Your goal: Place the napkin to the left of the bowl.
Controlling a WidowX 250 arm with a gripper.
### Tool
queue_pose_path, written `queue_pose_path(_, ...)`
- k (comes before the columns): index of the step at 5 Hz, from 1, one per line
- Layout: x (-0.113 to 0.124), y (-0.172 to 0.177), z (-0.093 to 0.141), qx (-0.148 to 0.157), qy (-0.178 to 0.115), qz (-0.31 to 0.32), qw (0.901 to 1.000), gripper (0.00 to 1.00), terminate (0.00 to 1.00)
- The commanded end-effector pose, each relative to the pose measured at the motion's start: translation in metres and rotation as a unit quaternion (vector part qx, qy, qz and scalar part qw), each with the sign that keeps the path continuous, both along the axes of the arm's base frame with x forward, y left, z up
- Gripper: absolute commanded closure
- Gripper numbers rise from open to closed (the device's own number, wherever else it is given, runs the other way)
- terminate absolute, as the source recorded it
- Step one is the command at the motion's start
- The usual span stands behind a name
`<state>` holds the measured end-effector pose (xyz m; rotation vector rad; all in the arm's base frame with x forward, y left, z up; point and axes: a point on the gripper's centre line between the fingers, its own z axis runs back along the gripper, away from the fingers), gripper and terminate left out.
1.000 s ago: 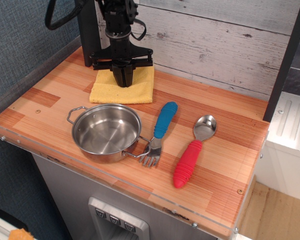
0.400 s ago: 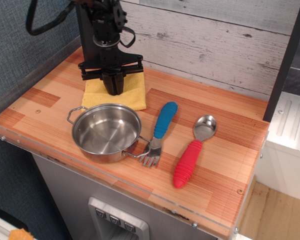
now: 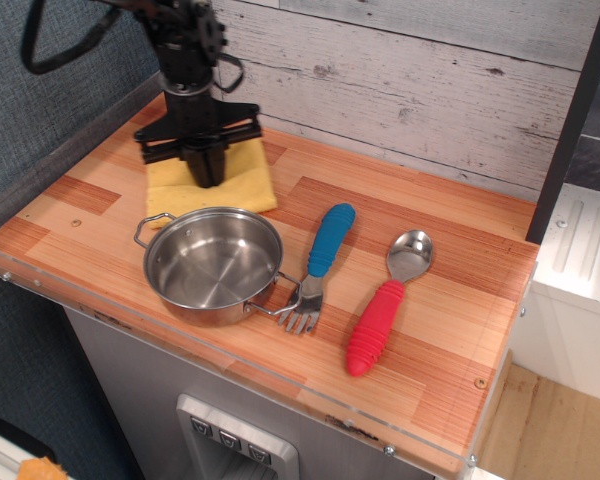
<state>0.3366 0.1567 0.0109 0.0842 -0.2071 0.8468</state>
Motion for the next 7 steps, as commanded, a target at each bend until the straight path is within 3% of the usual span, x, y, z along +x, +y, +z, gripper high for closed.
queue_pose_path(1,-0.041,0.02,0.0,0.017,0.014,0.036,0.9991,1.0,0.0)
queue_pose_path(4,-0.079,0.036,-0.01,0.019,0.03,0.095,0.9948,1.0,0.0)
queue_pose_path(7,-0.101,0.037,-0.007,0.014,0.027,0.117,0.9927,1.0,0.0)
